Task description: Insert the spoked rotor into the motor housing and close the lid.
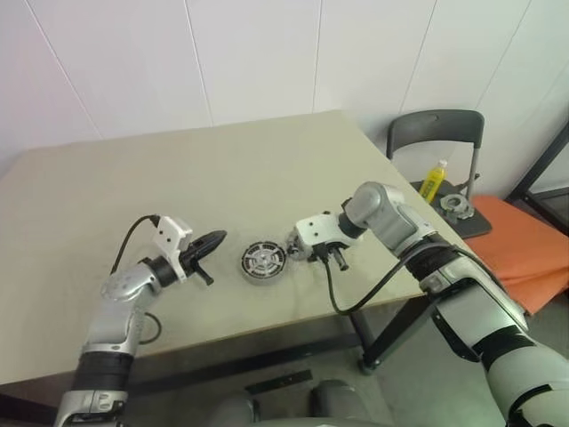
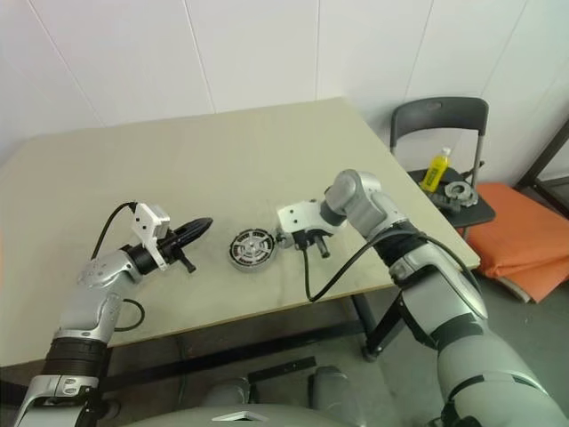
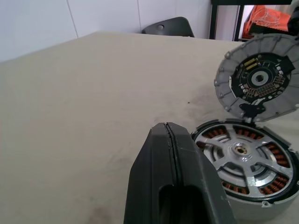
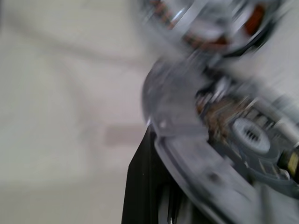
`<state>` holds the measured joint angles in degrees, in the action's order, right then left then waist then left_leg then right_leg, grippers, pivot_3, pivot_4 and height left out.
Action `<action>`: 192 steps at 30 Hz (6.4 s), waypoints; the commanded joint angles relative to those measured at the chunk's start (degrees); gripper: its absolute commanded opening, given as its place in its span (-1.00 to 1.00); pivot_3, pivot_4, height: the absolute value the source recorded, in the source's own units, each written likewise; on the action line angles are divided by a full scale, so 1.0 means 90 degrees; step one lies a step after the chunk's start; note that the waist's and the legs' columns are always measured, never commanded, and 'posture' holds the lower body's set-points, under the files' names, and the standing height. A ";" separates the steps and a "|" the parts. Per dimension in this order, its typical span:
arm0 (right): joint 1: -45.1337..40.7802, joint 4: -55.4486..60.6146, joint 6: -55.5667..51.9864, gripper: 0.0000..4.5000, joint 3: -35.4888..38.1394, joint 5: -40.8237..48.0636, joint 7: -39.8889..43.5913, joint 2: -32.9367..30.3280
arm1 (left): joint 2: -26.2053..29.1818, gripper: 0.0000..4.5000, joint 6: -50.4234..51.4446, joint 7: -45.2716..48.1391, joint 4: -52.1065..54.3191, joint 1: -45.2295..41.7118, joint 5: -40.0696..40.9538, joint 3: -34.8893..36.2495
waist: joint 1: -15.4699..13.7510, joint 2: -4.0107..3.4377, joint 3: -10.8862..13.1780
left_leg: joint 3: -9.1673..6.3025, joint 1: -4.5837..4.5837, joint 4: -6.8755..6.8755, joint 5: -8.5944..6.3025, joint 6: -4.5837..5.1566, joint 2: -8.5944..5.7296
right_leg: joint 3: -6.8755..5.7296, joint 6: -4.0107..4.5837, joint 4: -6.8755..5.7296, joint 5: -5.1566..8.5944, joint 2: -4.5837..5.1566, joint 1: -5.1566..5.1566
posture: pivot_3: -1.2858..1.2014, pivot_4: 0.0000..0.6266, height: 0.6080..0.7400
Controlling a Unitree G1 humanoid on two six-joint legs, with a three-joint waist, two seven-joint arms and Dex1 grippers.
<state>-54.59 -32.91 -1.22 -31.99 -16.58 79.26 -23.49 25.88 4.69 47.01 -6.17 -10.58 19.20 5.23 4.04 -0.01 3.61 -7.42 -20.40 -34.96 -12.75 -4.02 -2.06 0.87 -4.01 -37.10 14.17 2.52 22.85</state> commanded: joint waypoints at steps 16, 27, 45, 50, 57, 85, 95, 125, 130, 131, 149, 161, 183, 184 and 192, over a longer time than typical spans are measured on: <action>-0.0218 -0.0487 0.0997 -0.99 0.0195 -0.0249 -0.1306 0.0411 | 0.0087 -1.00 0.0137 0.0539 0.0033 -0.0089 -0.0118 -0.0443 | -0.0007 0.0001 0.0001 | 0.0002 -0.0008 0.0000 0.0000 0.0000 -0.0005 | 0.0002 0.0000 0.0005 0.0000 0.0006 0.0003 | 0.03 -1.00 1.00; -0.0484 -0.1640 0.2358 -0.99 -0.0531 -0.1790 -0.3068 0.0262 | 0.0064 -1.00 0.0129 0.0611 -0.0002 -0.0155 -0.0149 -0.0473 | -0.0017 0.0002 0.0002 | 0.0002 -0.0011 0.0001 0.0000 0.0000 -0.0008 | 0.0003 0.0001 0.0010 0.0000 0.0012 0.0002 | 0.03 -1.00 1.00; -0.1283 -0.2982 0.1894 -0.99 0.0133 -0.1733 -0.4624 0.1013 | -0.0043 -1.00 0.0135 0.0631 -0.0043 -0.0082 -0.0225 -0.0616 | -0.0008 0.0002 0.0002 | 0.0000 -0.0009 0.0007 0.0001 0.0001 -0.0008 | 0.0006 0.0002 0.0009 0.0000 0.0010 0.0003 | 0.03 -1.00 1.00; -0.1384 -0.2993 0.1454 -0.99 0.0712 -0.1064 -0.4328 0.1310 | -0.0027 -1.00 0.0147 0.0627 -0.0075 -0.0084 -0.0248 -0.0661 | -0.0009 0.0002 0.0002 | -0.0002 -0.0009 0.0010 0.0001 0.0002 -0.0008 | 0.0006 0.0002 0.0009 0.0000 0.0009 0.0004 | 0.03 -1.00 1.00; -0.1421 -0.2878 0.0681 -0.99 0.1104 -0.0478 -0.3415 0.1422 | -0.0012 -1.00 0.0123 0.0624 -0.0172 -0.0110 -0.0310 -0.0683 | -0.0008 0.0001 0.0002 | -0.0002 -0.0010 0.0009 0.0001 0.0002 -0.0008 | 0.0005 0.0002 0.0009 0.0000 0.0009 0.0003 | 0.03 -1.00 1.00; -0.0782 -0.0625 -0.2071 -0.99 0.0907 0.0720 -0.0417 0.1051 | 0.0130 -1.00 0.0100 0.0686 -0.0192 -0.0338 -0.0198 -0.0463 | -0.0010 0.0001 0.0002 | 0.0001 -0.0030 0.0014 0.0000 0.0001 -0.0008 | 0.0003 -0.0001 0.0010 0.0000 0.0010 0.0027 | 0.03 -1.00 1.00; -0.0506 -0.0092 -0.2831 -0.99 0.1039 0.1073 -0.0488 0.1172 | 0.0851 -1.00 0.0957 0.1049 0.0522 -0.0254 0.0837 0.0382 | -0.0007 0.0000 0.0002 | -0.0001 -0.0038 0.0015 0.0000 0.0001 -0.0006 | 0.0001 0.0000 0.0009 0.0001 0.0008 0.0037 | 0.03 -1.00 1.00; 0.0325 -0.0715 -0.1915 -0.99 0.1045 0.0843 -0.3460 0.2333 | 0.0626 -1.00 0.0836 0.0726 0.0581 0.0065 0.0528 0.0140 | -0.0010 0.0003 -0.0001 | -0.0004 -0.0022 0.0022 -0.0002 -0.0003 -0.0005 | 0.0003 0.0004 0.0013 0.0004 0.0013 0.0024 | 0.03 -1.00 1.00; 0.0452 -0.0652 -0.1777 -0.99 0.0740 0.0674 -0.3275 0.2256 | 0.0636 -1.00 0.0826 0.0699 0.0568 0.0041 0.0522 0.0124 | -0.0011 0.0003 -0.0001 | -0.0003 -0.0025 0.0030 -0.0001 -0.0001 -0.0007 | 0.0004 0.0003 0.0016 0.0005 0.0012 0.0029 | 0.03 -1.00 1.00; 0.0471 -0.0643 -0.1797 -0.99 0.0683 0.0645 -0.3208 0.2221 | 0.0635 -1.00 0.0824 0.0694 0.0564 0.0034 0.0518 0.0119 | -0.0010 0.0003 -0.0001 | -0.0002 -0.0024 0.0030 -0.0001 -0.0001 -0.0007 | 0.0004 0.0003 0.0016 0.0006 0.0012 0.0028 | 0.03 -1.00 1.00; 0.0029 -0.1299 -0.1498 -0.99 0.1830 0.1452 -0.3634 0.2461 | 0.0571 -1.00 0.0702 0.0671 0.0473 -0.0025 0.0378 0.0010 | -0.0012 0.0003 0.0001 | -0.0008 -0.0035 0.0031 -0.0001 -0.0001 -0.0007 | 0.0003 0.0002 0.0025 0.0007 0.0016 0.0032 | 0.03 -1.00 1.00; 0.0212 -0.0549 -0.2046 -0.17 0.1476 0.1593 -0.1753 0.1762 | 0.0538 -1.00 0.0606 0.0723 0.0351 -0.0066 0.0294 -0.0067 | -0.0010 0.0002 0.0001 | -0.0005 -0.0064 0.0025 0.0000 0.0001 -0.0008 | -0.0001 0.0000 0.0023 0.0006 0.0010 0.0056 | 0.03 -1.00 1.00; 0.0899 -0.0098 -0.2011 0.42 0.0571 0.1088 -0.1532 0.1483 | 0.0519 -1.00 0.0446 0.0680 0.0188 -0.0101 0.0209 -0.0102 | -0.0016 0.0003 -0.0001 | -0.0005 -0.0013 0.0026 -0.0002 -0.0003 -0.0007 | 0.0000 0.0001 0.0023 0.0009 0.0016 0.0012 | 0.03 -1.00 1.00; 0.0906 -0.0075 -0.1994 0.42 0.0529 0.1051 -0.1526 0.1467 | 0.0517 -1.00 0.0438 0.0676 0.0179 -0.0108 0.0206 -0.0105 | -0.0017 0.0003 -0.0001 | -0.0004 -0.0013 0.0028 -0.0002 -0.0003 -0.0007 | 0.0000 0.0001 0.0024 0.0009 0.0016 0.0012 | 0.03 -1.00 1.00; 0.0991 0.0201 -0.1980 0.42 0.0415 0.1193 -0.0955 0.1270 | 0.0468 -1.00 0.0416 0.0663 0.0212 -0.0062 0.0247 -0.0086 | -0.0023 0.0006 -0.0004 | -0.0004 -0.0002 0.0075 -0.0001 -0.0001 -0.0007 | -0.0001 -0.0002 0.0082 0.0007 0.0016 -0.0006 | 0.03 -1.00 1.00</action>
<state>-47.28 -30.11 -17.87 -25.72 -5.77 67.50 -11.35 30.04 9.47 52.86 -5.54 -10.19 20.98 3.61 3.83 0.04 3.58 -7.45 -20.41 -34.23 -12.75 -4.03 -2.13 0.86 -4.03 -36.32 14.23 2.66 22.80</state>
